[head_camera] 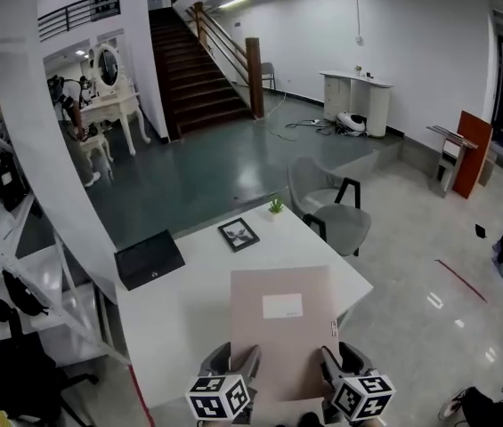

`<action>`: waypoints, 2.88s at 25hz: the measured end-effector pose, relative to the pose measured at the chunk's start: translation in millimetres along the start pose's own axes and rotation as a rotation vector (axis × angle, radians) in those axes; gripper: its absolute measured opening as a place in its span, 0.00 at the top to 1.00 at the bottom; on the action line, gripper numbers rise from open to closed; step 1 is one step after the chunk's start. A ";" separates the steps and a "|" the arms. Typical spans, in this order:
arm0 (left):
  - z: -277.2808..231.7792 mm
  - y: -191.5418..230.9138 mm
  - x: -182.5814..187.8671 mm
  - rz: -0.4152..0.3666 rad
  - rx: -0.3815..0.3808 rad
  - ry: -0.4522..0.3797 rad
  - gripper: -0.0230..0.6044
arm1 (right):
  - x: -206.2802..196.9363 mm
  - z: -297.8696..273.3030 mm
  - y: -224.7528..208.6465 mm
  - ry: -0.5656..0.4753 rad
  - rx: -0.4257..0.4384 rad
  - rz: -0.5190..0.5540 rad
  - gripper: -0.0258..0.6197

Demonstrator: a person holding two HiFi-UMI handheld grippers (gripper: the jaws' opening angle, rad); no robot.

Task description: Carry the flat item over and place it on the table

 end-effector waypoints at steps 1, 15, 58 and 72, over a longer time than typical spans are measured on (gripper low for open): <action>-2.1 3.3 2.2 0.009 0.011 -0.004 0.55 | 4.3 -6.7 -0.2 0.007 0.006 0.013 0.68; -28.2 37.3 42.4 0.170 0.225 -0.095 0.55 | 79.3 -114.2 -4.5 0.113 0.230 0.155 0.68; -98.1 113.3 57.5 0.401 0.412 -0.025 0.55 | 107.5 -274.0 -5.0 0.375 0.371 0.216 0.70; -116.6 122.0 60.1 0.425 0.399 0.010 0.55 | 112.4 -287.2 -12.1 0.401 0.337 0.215 0.70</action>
Point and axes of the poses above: the fingertips, and each gripper's own axes: z backward along the fingers, y to its left, x out of its top, the point moved 9 cm from there along z, backward along the fingers, and after that the axes turned 15 degrees about y, right-handed, at the moved point
